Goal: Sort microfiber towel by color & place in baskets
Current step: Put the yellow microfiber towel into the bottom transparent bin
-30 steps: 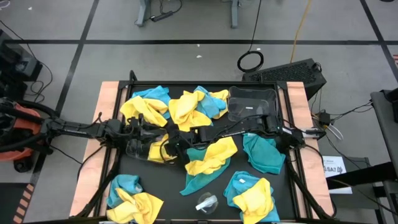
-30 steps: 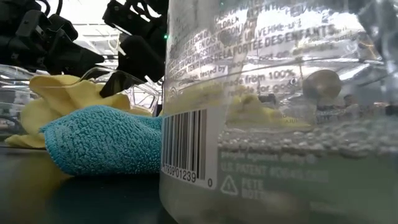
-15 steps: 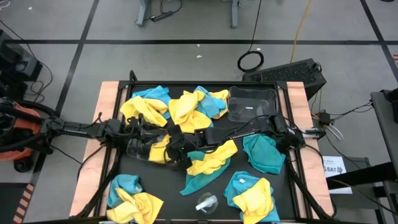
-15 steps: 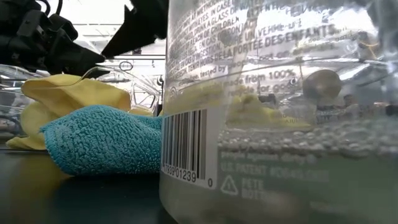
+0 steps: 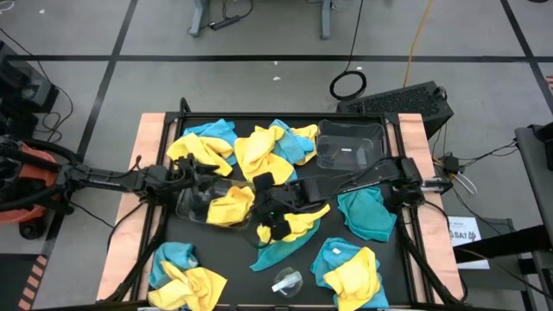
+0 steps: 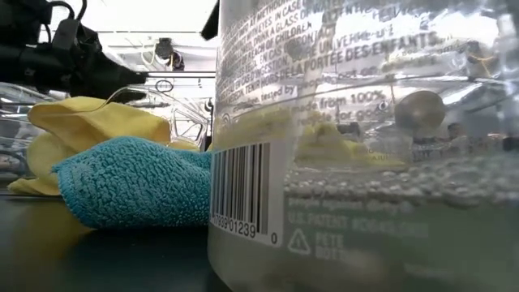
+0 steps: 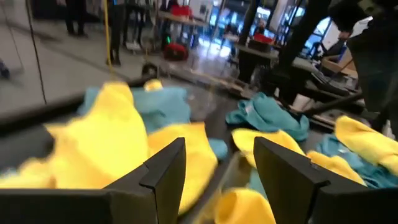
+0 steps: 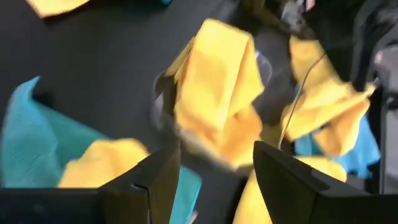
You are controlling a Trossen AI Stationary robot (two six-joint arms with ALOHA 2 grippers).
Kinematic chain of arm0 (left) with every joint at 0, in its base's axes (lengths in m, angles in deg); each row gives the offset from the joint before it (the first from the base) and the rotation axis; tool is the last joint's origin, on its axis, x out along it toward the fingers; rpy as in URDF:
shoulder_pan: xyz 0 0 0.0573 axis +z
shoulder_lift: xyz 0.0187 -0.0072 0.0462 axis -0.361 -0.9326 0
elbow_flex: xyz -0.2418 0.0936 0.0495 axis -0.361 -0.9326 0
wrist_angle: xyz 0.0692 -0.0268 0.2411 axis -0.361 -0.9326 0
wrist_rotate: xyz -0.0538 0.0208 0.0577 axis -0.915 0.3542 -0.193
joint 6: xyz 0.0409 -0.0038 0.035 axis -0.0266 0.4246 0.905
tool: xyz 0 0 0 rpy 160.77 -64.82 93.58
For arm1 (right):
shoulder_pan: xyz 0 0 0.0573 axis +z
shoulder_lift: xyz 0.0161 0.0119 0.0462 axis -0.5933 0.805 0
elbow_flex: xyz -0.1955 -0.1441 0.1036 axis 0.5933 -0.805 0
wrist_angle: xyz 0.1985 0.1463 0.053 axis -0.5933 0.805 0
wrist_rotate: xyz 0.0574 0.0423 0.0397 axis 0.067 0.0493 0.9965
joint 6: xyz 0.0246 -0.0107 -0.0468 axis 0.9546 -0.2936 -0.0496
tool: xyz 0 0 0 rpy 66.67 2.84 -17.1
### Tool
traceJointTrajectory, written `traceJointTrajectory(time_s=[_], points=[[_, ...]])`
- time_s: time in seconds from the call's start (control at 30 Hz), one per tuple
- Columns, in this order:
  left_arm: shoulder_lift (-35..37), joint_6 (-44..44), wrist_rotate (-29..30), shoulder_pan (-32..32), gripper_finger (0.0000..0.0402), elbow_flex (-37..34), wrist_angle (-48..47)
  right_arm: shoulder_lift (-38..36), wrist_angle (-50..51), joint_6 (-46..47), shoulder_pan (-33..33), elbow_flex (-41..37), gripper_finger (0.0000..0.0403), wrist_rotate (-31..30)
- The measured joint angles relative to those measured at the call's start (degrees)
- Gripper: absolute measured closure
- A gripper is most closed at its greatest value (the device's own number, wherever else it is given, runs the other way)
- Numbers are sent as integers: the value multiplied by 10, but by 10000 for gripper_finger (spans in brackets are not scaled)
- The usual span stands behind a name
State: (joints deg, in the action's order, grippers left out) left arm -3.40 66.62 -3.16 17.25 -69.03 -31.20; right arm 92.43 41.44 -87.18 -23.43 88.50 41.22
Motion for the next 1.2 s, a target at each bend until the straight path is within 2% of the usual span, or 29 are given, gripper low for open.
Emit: traceJointTrajectory(time_s=[0.1, 0.2, 0.37, 0.47, 0.6, 0.8, 1.03, 1.2], points=[[0, 48, 0, 7, 206, 3, 17, -24, 39, 25, 9, 0, 207, -1], [0, 86, 16, 20, 206, 30, -13, -47, 62, 44, 18, 0, 207, -1], [-12, 128, 61, 51, 206, 101, -114, -91, 68, 55, 34, 0, 206, -1], [-36, 146, 98, 74, 206, 156, -207, -116, 68, 57, 43, 0, 206, -12], [-89, 130, 123, 112, 206, 210, -297, -141, 78, 69, 56, 0, 206, -32], [-201, 57, 126, 188, 206, 255, -354, -160, 120, 99, 73, 0, 206, -62], [-351, 11, 92, 272, 199, 288, -404, -165, 191, 156, 100, 0, 206, -62], [-417, -18, 61, 308, 173, 318, -416, -164, 235, 189, 127, 0, 206, -90]])
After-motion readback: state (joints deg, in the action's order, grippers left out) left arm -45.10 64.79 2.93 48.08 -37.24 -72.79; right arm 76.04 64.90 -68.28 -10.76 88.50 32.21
